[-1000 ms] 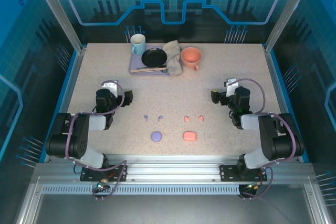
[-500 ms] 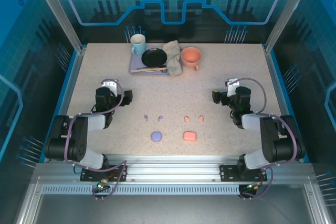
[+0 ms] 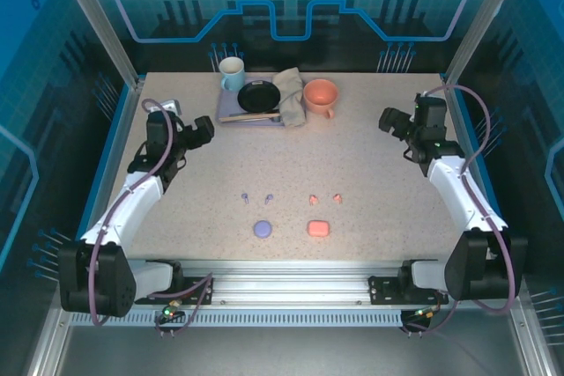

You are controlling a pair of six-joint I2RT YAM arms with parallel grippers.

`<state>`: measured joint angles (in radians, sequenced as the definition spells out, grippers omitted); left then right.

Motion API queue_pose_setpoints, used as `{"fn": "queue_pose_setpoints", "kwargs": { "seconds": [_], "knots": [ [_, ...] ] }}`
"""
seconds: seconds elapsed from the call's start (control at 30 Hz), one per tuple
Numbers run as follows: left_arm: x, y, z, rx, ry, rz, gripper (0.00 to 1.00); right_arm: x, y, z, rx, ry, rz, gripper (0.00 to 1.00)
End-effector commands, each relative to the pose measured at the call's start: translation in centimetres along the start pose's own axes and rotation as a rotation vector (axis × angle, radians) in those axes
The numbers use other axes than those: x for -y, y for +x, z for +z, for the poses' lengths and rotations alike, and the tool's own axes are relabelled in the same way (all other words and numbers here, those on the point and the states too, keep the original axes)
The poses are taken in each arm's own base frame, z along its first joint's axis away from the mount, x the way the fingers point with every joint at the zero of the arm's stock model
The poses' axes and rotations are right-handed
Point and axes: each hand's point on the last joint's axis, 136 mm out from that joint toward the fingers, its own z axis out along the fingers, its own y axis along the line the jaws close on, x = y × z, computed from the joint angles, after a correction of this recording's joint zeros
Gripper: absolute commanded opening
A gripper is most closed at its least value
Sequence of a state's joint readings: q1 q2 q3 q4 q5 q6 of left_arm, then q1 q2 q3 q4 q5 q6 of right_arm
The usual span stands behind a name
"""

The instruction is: Insert the wireless bluetooth earbuds into the charging case

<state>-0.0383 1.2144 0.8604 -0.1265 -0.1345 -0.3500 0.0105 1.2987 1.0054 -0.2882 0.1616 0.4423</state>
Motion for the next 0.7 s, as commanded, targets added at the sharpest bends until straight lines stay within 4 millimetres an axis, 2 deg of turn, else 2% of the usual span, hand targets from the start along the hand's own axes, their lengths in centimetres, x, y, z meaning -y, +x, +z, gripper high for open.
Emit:
{"fn": "queue_pose_setpoints", "kwargs": {
  "seconds": [0.0,0.13,0.27,0.43,0.67],
  "knots": [
    [-2.0,6.4,-1.6,-0.283,-0.151,-0.198,0.99,-2.7,7.0,-1.5,-0.317,-0.061,-0.011,0.92],
    [-1.2,9.6,-2.1,-0.397,-0.158,-0.292,0.99,-7.1,12.3,-3.3,-0.501,-0.121,-0.077,0.84],
    [-0.5,10.6,-2.2,-0.438,-0.152,-0.345,0.99,-11.4,17.6,-5.8,-0.618,-0.144,-0.166,0.84],
    [-0.6,10.0,-1.8,-0.439,-0.181,-0.336,0.99,-15.6,23.4,-8.2,-0.700,-0.119,-0.218,0.84],
    [-1.1,8.3,-0.1,-0.437,-0.220,-0.332,0.99,-21.1,30.6,-9.4,-0.799,-0.068,-0.355,0.85]
  ]
}}
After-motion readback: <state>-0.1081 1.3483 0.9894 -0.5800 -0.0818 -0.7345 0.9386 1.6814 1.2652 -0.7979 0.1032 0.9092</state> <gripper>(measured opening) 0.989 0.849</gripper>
